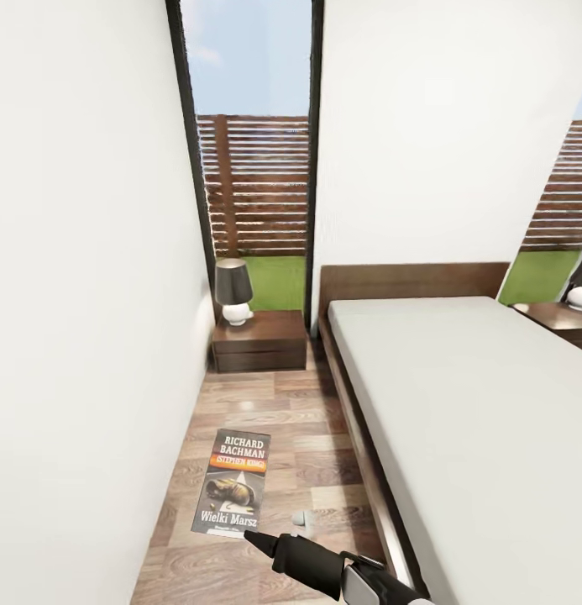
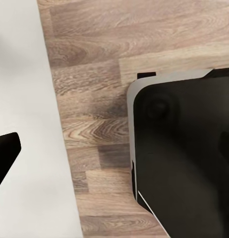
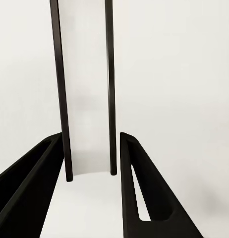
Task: In the bedroom, move the book from the bed onto either nightstand, and place the two sandals side by side next to the bed.
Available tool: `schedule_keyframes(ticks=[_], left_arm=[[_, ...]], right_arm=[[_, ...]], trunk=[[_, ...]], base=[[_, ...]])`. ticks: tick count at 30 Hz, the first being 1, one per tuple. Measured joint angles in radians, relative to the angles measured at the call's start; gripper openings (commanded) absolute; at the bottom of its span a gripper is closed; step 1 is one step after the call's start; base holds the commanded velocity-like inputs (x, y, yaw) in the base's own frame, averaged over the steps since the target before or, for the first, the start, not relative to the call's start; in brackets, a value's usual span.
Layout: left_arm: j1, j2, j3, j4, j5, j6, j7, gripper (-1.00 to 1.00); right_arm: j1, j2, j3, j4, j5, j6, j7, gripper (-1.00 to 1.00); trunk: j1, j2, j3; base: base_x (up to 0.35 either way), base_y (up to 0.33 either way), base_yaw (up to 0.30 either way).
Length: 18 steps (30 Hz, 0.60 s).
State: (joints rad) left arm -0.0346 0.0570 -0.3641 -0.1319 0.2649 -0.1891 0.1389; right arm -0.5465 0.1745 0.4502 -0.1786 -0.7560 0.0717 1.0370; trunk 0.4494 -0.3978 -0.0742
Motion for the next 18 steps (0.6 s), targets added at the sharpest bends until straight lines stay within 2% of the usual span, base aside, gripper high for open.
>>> schedule_keyframes(ticks=[10,18], left_arm=[[0.0,0.0,0.0,0.0,-0.001,0.0,0.0,1.0],[0.0,-0.001,0.0,0.0,-0.001,0.001,0.0,1.0]], right_arm=[[0.0,0.0,0.0,0.0,0.0,-0.001,0.001,-1.0],[0.0,0.0,0.0,0.0,0.0,-0.001,0.001,-1.0]], trunk=[[0.0,0.0,-0.001],[0.0,0.0,-0.002]], base=[[0.074,0.0,0.036],[0.217,0.0,0.006]])
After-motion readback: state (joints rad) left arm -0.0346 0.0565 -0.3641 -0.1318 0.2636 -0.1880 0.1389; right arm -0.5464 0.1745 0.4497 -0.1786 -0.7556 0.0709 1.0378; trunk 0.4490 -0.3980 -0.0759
